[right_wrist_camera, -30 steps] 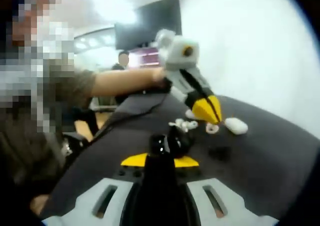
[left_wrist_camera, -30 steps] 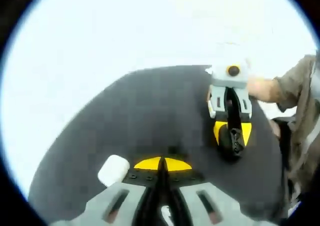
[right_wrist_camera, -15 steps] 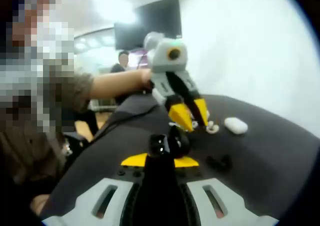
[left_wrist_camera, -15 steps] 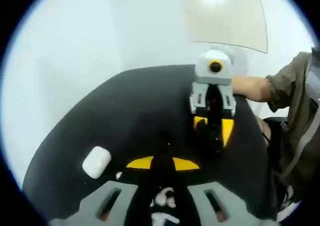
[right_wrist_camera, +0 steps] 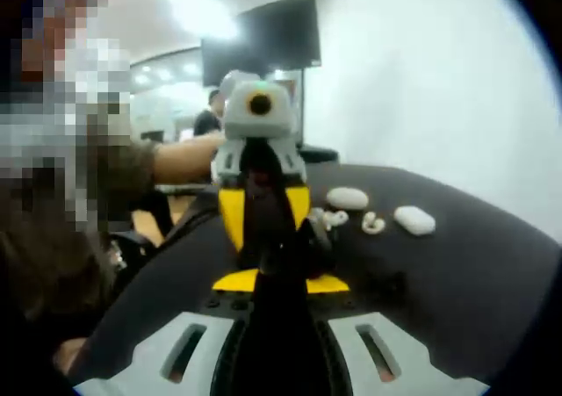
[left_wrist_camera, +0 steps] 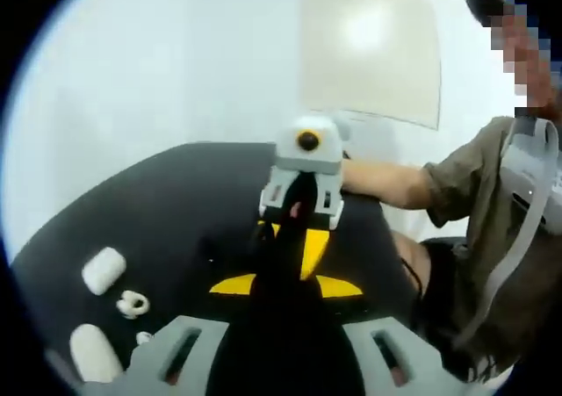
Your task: Pick up three earphones and place each one into its charging case using tactile feedback, ensure that each earphone is properly inserted and securely positioned inside the case.
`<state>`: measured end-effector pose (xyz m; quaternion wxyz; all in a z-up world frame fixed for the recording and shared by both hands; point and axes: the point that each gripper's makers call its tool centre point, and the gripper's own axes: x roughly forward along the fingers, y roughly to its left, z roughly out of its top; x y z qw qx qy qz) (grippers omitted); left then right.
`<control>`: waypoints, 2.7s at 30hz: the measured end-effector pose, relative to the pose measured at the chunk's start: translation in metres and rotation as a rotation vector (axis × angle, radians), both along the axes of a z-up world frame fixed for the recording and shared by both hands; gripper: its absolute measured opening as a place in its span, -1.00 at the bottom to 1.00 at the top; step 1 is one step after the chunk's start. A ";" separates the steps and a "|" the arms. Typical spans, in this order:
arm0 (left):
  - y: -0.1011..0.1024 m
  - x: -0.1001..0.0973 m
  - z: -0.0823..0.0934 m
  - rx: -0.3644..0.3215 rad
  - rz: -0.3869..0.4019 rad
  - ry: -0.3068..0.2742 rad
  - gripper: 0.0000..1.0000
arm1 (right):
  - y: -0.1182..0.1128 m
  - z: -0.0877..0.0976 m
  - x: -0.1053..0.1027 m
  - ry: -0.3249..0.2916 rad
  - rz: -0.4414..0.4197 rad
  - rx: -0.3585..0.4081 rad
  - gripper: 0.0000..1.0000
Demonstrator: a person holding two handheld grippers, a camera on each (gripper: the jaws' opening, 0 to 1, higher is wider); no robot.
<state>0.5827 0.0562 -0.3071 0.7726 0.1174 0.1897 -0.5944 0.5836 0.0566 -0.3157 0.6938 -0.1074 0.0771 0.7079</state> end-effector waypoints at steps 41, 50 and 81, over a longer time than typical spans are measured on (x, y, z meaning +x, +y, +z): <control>-0.009 0.001 0.007 -0.174 -0.022 -0.026 -0.72 | -0.064 0.045 0.055 0.274 -0.355 0.172 -0.65; -0.007 0.000 0.002 -0.144 -0.017 -0.048 -0.72 | -0.038 0.007 0.087 0.338 -0.609 -0.095 -0.65; -0.010 -0.011 -0.001 -0.136 -0.017 -0.056 -0.72 | -0.048 0.140 0.001 -0.654 -0.328 0.308 -0.76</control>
